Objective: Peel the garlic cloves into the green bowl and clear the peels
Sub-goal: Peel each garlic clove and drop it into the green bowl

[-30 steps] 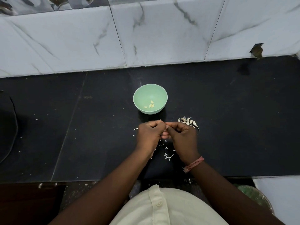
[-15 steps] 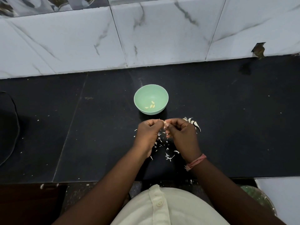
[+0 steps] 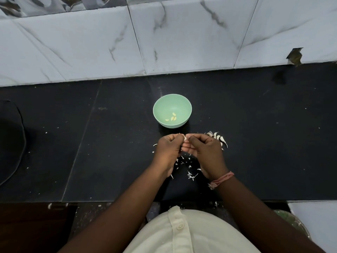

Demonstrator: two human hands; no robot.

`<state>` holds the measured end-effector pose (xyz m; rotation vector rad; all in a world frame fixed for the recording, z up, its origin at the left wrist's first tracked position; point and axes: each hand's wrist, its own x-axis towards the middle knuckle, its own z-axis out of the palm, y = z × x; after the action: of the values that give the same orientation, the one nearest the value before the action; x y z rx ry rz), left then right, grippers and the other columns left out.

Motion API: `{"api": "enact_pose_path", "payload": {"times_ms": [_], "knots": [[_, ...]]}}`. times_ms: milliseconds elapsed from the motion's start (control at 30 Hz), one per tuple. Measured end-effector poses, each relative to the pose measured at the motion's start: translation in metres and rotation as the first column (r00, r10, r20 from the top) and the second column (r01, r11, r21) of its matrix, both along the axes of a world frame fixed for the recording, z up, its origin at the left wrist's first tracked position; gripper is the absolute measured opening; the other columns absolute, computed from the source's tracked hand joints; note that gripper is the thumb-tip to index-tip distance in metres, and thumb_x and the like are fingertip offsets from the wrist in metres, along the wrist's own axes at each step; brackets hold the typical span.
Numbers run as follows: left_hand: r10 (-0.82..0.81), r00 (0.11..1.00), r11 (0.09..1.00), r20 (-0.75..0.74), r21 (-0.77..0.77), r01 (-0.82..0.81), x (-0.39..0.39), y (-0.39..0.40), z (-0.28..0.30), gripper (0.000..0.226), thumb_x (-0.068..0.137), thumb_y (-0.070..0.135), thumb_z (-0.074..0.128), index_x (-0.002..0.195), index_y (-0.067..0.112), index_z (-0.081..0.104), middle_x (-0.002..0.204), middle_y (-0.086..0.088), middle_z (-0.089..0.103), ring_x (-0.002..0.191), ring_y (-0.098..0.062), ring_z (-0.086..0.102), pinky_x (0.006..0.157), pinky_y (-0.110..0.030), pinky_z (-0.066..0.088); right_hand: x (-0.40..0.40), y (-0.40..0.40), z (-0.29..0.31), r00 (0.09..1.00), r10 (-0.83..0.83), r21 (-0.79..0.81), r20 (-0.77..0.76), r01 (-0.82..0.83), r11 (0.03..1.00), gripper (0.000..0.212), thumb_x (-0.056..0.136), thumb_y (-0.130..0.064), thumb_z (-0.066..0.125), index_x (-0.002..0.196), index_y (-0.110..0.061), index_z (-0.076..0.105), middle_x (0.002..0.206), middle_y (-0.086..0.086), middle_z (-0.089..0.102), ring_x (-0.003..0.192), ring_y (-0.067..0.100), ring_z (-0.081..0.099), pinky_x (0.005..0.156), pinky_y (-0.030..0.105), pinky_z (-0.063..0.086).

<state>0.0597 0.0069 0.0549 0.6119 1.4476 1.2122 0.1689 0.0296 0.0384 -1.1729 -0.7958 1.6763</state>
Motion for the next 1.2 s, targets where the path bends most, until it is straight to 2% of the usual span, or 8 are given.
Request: {"api": "enact_pose_path", "payload": {"times_ms": [100, 200, 467, 733, 833, 900, 1067, 1200], "knots": [[0.032, 0.999, 0.999, -0.017, -0.031, -0.033, -0.001, 0.001, -0.006, 0.027, 0.093, 0.012, 0.056, 0.066, 0.015, 0.059, 0.054, 0.004, 0.049, 0.051, -0.006, 0.04, 0.05, -0.022, 0.034, -0.004, 0.0, 0.001, 0.998, -0.044, -0.038, -0.053, 0.042, 0.998, 0.009, 0.094, 0.002, 0.063, 0.094, 0.005, 0.071, 0.077, 0.018, 0.072, 0.076, 0.024, 0.072, 0.073, 0.032, 0.062], [0.068, 0.997, 0.997, 0.02, -0.043, -0.067, -0.002, 0.001, -0.007, 0.029, 0.093, 0.011, 0.054, 0.065, 0.014, 0.057, 0.055, 0.001, 0.045, 0.052, -0.009, 0.037, 0.05, -0.025, 0.032, -0.005, 0.0, 0.001, 0.992, -0.092, -0.062, -0.086, 0.086, 0.994, 0.008, 0.094, 0.001, 0.065, 0.096, 0.005, 0.071, 0.078, 0.016, 0.072, 0.076, 0.021, 0.072, 0.071, 0.029, 0.061], [0.099, 0.99, 0.994, 0.102, -0.051, -0.094, 0.002, -0.002, -0.008, 0.023, 0.092, 0.006, 0.051, 0.071, 0.008, 0.059, 0.062, -0.004, 0.049, 0.053, -0.011, 0.041, 0.05, -0.024, 0.034, -0.007, -0.001, -0.001, 0.981, -0.188, -0.054, -0.054, 0.185, 0.981, 0.006, 0.093, 0.0, 0.066, 0.093, 0.002, 0.072, 0.081, 0.018, 0.072, 0.075, 0.023, 0.073, 0.071, 0.029, 0.061], [0.101, 0.994, 0.992, 0.051, -0.08, -0.097, 0.003, -0.009, -0.007, 0.025, 0.094, 0.009, 0.05, 0.07, 0.01, 0.055, 0.058, -0.002, 0.049, 0.051, -0.012, 0.04, 0.051, -0.024, 0.035, 0.001, 0.008, -0.005, 0.942, -0.332, -0.105, -0.043, 0.326, 0.94, 0.008, 0.092, 0.003, 0.064, 0.086, 0.001, 0.07, 0.073, 0.011, 0.069, 0.068, 0.02, 0.067, 0.064, 0.025, 0.059], [0.132, 0.991, 0.987, 0.038, -0.093, -0.128, -0.002, -0.012, -0.013, 0.01, 0.093, 0.01, 0.062, 0.085, 0.005, 0.063, 0.064, -0.007, 0.056, 0.052, -0.013, 0.049, 0.05, -0.022, 0.043, 0.005, 0.006, -0.003, 0.97, -0.244, -0.006, 0.003, 0.244, 0.97, 0.006, 0.092, -0.001, 0.067, 0.094, 0.003, 0.071, 0.079, 0.014, 0.071, 0.072, 0.02, 0.07, 0.067, 0.026, 0.059], [0.18, 0.983, 0.981, 0.044, -0.086, -0.176, -0.005, -0.013, -0.016, 0.01, 0.089, 0.006, 0.071, 0.094, 0.0, 0.065, 0.07, -0.012, 0.064, 0.058, -0.014, 0.059, 0.054, -0.023, 0.052, 0.003, 0.002, 0.0, 0.982, -0.185, 0.044, 0.027, 0.183, 0.982, 0.006, 0.092, -0.001, 0.068, 0.096, 0.003, 0.071, 0.08, 0.014, 0.072, 0.073, 0.019, 0.071, 0.069, 0.027, 0.06], [0.171, 0.985, 0.985, 0.012, -0.036, -0.171, -0.006, -0.012, -0.016, 0.014, 0.093, -0.006, 0.06, 0.1, -0.002, 0.071, 0.09, -0.02, 0.072, 0.078, -0.02, 0.069, 0.07, -0.024, 0.06, 0.001, 0.001, -0.001, 0.989, -0.14, 0.092, 0.055, 0.135, 0.987, 0.014, 0.09, 0.003, 0.069, 0.103, -0.001, 0.071, 0.081, 0.012, 0.074, 0.078, 0.022, 0.073, 0.075, 0.032, 0.061], [0.102, 0.995, 0.995, 0.011, 0.011, -0.102, 0.002, -0.014, -0.008, 0.014, 0.093, 0.004, 0.064, 0.104, -0.002, 0.071, 0.084, -0.015, 0.073, 0.074, -0.014, 0.068, 0.071, -0.025, 0.059, 0.001, -0.004, -0.003, 0.979, -0.097, 0.129, 0.181, 0.074, 0.989, 0.015, 0.089, -0.001, 0.071, 0.103, -0.005, 0.074, 0.086, 0.009, 0.077, 0.079, 0.019, 0.075, 0.074, 0.028, 0.061]]}}
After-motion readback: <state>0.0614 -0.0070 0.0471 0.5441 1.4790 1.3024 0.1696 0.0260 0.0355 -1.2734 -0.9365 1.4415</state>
